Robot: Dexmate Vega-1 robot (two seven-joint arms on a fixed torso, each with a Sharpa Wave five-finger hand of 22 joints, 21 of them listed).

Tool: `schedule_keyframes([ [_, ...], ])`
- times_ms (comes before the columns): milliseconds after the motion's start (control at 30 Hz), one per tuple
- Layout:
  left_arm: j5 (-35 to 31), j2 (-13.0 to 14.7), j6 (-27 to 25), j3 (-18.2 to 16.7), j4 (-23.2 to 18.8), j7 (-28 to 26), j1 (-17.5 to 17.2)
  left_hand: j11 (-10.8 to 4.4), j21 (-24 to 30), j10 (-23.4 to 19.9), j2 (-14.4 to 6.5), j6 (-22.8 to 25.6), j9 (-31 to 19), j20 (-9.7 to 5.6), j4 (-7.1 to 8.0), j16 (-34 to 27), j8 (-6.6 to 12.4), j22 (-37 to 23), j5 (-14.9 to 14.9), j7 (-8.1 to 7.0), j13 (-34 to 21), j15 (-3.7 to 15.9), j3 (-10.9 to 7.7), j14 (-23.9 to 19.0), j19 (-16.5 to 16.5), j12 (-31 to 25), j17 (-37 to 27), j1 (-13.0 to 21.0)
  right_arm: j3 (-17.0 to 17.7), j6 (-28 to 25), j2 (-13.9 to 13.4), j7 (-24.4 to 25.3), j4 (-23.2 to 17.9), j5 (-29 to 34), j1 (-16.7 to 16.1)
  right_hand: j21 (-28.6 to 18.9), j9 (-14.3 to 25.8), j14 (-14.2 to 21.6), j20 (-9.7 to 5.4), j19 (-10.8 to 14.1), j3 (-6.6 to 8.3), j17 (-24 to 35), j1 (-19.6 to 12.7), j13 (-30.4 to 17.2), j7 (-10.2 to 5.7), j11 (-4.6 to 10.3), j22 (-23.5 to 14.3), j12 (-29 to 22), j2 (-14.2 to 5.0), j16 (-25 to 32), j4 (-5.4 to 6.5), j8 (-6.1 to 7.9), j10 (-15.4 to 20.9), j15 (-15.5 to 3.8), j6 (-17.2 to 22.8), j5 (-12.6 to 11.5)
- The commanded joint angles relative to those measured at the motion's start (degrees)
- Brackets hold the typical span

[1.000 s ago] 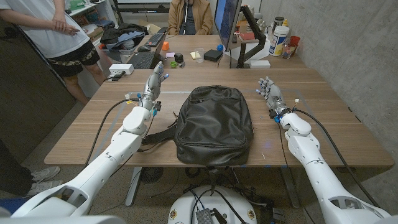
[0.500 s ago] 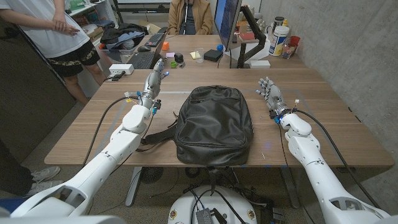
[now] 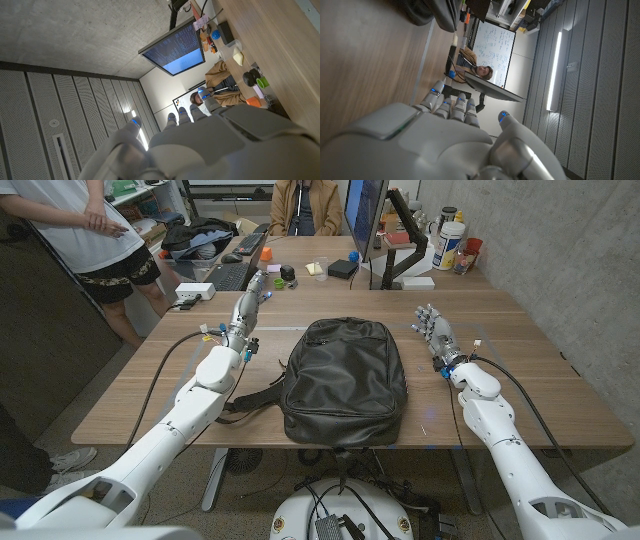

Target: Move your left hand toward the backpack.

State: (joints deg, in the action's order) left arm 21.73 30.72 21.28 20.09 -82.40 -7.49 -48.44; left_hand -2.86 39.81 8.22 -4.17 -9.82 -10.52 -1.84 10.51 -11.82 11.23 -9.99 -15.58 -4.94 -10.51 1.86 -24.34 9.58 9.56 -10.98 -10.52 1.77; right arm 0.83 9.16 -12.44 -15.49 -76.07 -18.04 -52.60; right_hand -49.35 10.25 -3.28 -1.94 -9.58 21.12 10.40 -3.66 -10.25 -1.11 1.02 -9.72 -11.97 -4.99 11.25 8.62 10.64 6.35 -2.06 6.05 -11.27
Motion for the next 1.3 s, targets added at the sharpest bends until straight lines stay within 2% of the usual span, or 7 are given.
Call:
schedule_keyframes([
  [33,-0.76,0.31,-0.12,-0.22,-0.17,0.0,0.53,-0.05,-0.06,0.6,-5.84,-0.02,-0.2,-0.42,0.04,0.03,-0.06,-0.27,0.23,-0.19,-0.18,1.37,-0.52,1.35,1.33,0.04,-0.34,0.07,-0.28,0.19,0.17,-0.1,0.52,0.07,0.39,0.23,0.28,-0.17,-5.98,-3.0,0.04,0.19,-0.07,-0.28,-0.11,0.17,-0.21,-0.29,-4.7,0.27,0.04,0.35,0.61,-1.56,0.43,-0.25],
  [1300,-3.15,0.28,1.05,0.81,-1.12,1.89,2.68,-0.42,-0.57,0.17,-5.57,0.82,-0.2,-0.37,-0.03,0.03,0.06,-0.29,0.44,-0.54,-0.17,1.42,-0.73,1.22,0.9,-0.2,-0.31,0.02,-1.17,0.98,-0.55,-0.1,0.4,1.05,0.01,1.36,0.28,-0.43,-5.92,-3.87,-0.1,0.14,-0.04,-0.29,-0.16,0.09,-0.25,-0.24,-4.7,0.15,0.01,0.28,0.65,-1.55,0.46,-0.25],
])
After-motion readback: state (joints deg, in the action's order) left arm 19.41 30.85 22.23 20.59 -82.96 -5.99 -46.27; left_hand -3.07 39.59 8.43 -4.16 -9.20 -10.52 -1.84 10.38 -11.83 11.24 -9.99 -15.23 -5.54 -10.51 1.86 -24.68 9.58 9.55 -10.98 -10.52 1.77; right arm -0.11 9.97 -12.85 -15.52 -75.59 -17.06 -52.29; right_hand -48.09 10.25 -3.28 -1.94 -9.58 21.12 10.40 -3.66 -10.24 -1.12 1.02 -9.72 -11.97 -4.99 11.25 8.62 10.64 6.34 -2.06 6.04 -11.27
